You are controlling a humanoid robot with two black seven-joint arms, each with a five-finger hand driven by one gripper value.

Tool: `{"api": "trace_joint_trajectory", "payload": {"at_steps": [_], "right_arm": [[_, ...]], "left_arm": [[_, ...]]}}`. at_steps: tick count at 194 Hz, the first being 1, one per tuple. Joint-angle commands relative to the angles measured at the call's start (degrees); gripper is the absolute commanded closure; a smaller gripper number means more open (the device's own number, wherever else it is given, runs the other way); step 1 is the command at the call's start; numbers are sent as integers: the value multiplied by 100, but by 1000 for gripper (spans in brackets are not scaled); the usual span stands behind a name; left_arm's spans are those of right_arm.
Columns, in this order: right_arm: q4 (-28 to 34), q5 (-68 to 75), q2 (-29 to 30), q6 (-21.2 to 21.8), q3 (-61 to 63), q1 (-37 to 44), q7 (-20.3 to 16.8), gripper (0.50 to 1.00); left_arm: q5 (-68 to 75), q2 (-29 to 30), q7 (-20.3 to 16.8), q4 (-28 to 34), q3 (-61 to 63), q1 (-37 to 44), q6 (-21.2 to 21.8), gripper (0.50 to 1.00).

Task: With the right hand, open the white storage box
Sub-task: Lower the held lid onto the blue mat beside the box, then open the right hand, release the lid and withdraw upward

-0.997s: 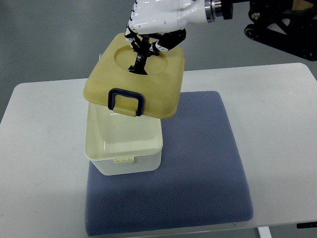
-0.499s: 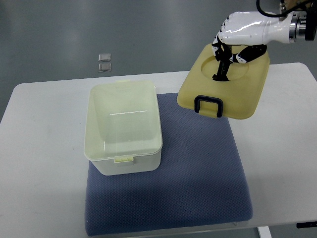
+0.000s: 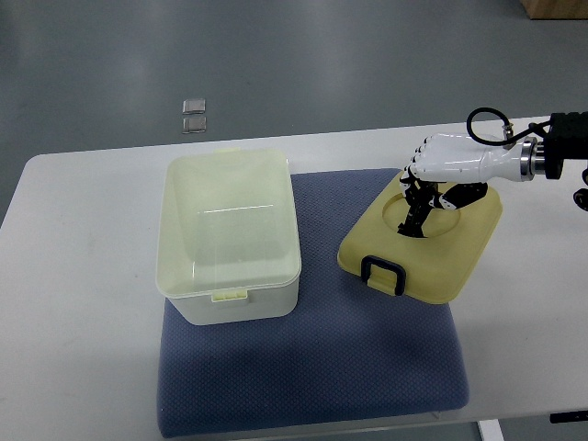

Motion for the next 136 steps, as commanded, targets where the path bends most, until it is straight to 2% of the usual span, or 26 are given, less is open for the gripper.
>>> {"api": "trace_joint_trajectory", "payload": {"at_steps": [1,64,108,109,110,111,112,113,114,115,116,117,118,119,123,131,136], "right_arm": [[2,33,182,-18,5,-70,0,1000],[2,103,463,-18,49,-88,0,1000],[2,95,586,-141,58,-483,0,1000],[-7,103,586,-159,58,-501,0,971],[-7,103,586,-159,58,-501,0,971],[-7,103,586,-168,58,-518,0,892],[-7,103,586,-168,58,-518,0,891],[-7,103,586,-185,58,-536,0,810],[-7,103,586,-185,58,-536,0,810],[-7,103,586,-185,58,-545,0,737],[-7,103,586,-185,58,-545,0,736],[-7,103,586,-185,58,-562,0,687],[-7,103,586,-185,58,-562,0,687],[2,103,586,-185,58,-562,0,646],[2,103,586,-185,58,-571,0,611],[2,103,578,-176,58,-571,0,573],[2,103,569,-176,58,-562,0,568]], "left_arm": [[-1,0,1,4,0,-4,1,500],[-1,0,1,4,-9,5,10,500],[-1,0,1,4,-9,5,19,500],[-1,0,1,4,-9,5,19,500],[-1,0,1,4,-9,5,19,500],[-1,0,1,4,-9,5,19,500],[-1,0,1,4,-9,5,19,500],[-1,0,1,4,-9,5,19,500],[-1,0,1,4,-9,5,19,500],[-1,0,1,13,-9,5,19,500],[-1,0,1,13,-9,5,19,500],[-1,0,1,13,-9,5,19,500],[-1,0,1,13,-9,5,19,500],[-1,0,1,13,-9,5,19,500],[-1,0,1,13,-9,5,19,500],[-1,0,1,13,-9,5,19,500],[-1,0,1,13,-9,-4,19,500]]}}
